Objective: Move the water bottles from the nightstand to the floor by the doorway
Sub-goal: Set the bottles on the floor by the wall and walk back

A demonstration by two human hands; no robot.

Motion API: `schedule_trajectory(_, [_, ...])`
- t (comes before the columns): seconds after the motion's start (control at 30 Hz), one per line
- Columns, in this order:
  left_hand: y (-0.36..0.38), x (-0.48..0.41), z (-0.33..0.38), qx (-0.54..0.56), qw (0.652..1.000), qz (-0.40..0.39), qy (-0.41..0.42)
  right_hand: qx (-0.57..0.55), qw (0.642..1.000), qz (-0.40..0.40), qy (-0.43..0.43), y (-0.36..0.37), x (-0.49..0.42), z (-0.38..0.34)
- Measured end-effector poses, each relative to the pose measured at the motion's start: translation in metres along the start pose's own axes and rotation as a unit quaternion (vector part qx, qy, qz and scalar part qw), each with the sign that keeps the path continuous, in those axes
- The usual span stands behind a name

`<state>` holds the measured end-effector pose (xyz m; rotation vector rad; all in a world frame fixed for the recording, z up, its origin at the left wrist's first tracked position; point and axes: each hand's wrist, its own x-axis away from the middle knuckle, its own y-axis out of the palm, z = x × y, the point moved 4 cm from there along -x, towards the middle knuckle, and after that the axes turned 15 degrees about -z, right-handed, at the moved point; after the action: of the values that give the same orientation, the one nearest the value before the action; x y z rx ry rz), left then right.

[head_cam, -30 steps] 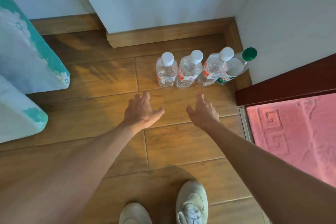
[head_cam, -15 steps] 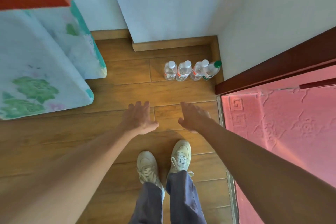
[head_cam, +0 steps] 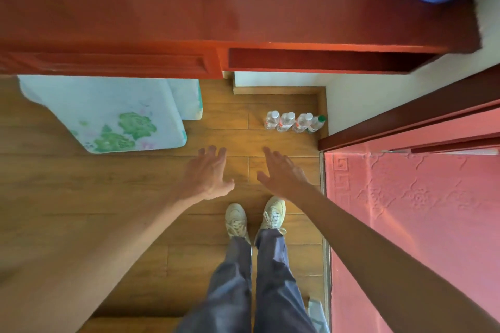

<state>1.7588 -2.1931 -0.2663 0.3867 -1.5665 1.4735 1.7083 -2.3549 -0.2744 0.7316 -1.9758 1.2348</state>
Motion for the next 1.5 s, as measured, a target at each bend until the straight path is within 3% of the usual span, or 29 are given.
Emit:
schedule_trajectory(0.57, [-0.095,0.193,-0.13,0.138,0.964,0.19,-0.121,0.161,0.965,0.071,-0.194,-0.093,0.107,-0.223])
schedule_trajectory(0.73, [-0.115,0.234,-0.178,0.195,0.928,0.259,-0.184,0.203,0.942,0.079,-0.254,-0.117,0.1,-0.301])
schedule_trajectory(1.0, [-0.116,0.285,-0.262,0.29,0.858,0.309,-0.289,0.286,0.874,0.08,-0.384,-0.136,0.077,-0.427])
schedule_trajectory(1.5, [-0.087,0.386,-0.387,0.412,0.687,0.322,-0.505,0.352,0.748,-0.045,-0.561,-0.125,0.039,-0.644])
